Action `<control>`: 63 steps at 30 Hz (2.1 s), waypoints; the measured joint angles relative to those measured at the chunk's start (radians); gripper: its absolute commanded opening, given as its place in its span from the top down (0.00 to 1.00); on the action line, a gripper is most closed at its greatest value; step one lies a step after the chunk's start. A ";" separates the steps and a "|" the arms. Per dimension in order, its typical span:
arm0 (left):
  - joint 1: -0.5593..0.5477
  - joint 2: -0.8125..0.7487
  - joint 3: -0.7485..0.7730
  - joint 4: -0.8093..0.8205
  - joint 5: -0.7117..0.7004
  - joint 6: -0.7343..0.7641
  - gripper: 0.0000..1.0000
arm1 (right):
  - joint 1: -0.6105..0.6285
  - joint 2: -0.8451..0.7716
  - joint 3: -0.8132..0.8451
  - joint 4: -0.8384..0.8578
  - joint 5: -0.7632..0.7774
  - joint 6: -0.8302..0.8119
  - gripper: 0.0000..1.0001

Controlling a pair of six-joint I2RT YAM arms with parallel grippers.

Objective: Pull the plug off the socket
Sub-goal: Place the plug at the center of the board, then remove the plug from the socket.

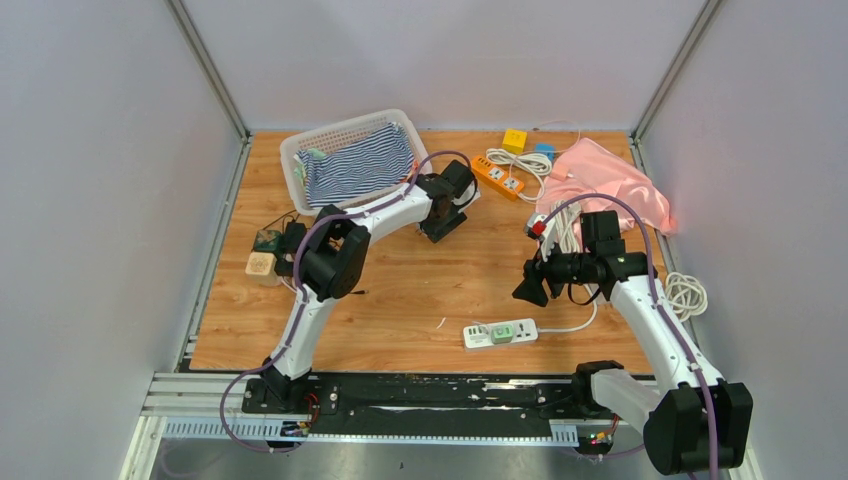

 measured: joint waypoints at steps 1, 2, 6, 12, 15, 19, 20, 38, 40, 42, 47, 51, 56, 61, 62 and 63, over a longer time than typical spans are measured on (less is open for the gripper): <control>0.000 0.000 0.000 0.000 -0.003 0.000 0.32 | 0.000 0.000 0.000 0.000 0.000 0.000 0.37; 0.000 0.000 0.000 0.000 -0.006 0.000 0.32 | 0.000 0.000 0.000 0.000 0.000 0.000 0.37; 0.000 0.000 0.000 0.000 -0.013 -0.001 0.32 | 0.000 0.000 0.000 0.000 0.000 0.000 0.37; 0.000 -0.002 0.000 0.000 -0.005 -0.015 0.32 | 0.000 0.000 -0.001 0.000 0.000 0.000 0.37; 0.000 -0.019 -0.002 0.001 0.011 -0.029 0.32 | 0.000 0.000 -0.002 0.000 0.000 0.000 0.37; 0.000 -0.082 -0.041 0.016 0.036 -0.044 0.32 | 0.000 0.000 -0.003 0.001 0.000 0.000 0.37; 0.000 -0.102 -0.056 0.024 0.043 -0.048 0.32 | 0.000 0.000 -0.004 0.001 0.000 0.000 0.37; -0.004 -0.527 -0.494 0.342 0.276 -0.144 0.32 | 0.000 -0.013 -0.012 0.000 -0.001 -0.024 0.37; -0.009 -0.591 -0.571 0.408 0.324 -0.161 0.32 | 0.000 -0.015 -0.013 0.000 -0.002 -0.030 0.37; -0.018 -0.663 -0.660 0.490 0.374 -0.181 0.32 | 0.000 -0.020 -0.013 -0.001 -0.006 -0.039 0.37; -0.049 -0.830 -0.839 0.664 0.479 -0.207 0.33 | 0.000 -0.037 -0.013 -0.011 -0.032 -0.078 0.37; -0.103 -0.926 -0.935 0.773 0.535 -0.206 0.32 | 0.000 -0.039 -0.013 -0.027 -0.060 -0.119 0.36; -0.171 -1.038 -1.051 0.891 0.569 -0.187 0.32 | 0.000 -0.039 -0.013 -0.062 -0.099 -0.185 0.35; -0.220 -1.193 -1.285 1.138 0.586 -0.159 0.30 | 0.000 -0.039 -0.013 -0.115 -0.148 -0.273 0.35; -0.227 -1.215 -1.339 1.207 0.596 -0.156 0.29 | 0.000 -0.039 -0.013 -0.127 -0.158 -0.291 0.35; -0.231 -1.228 -1.382 1.264 0.607 -0.155 0.26 | 0.000 -0.039 -0.013 -0.136 -0.165 -0.306 0.35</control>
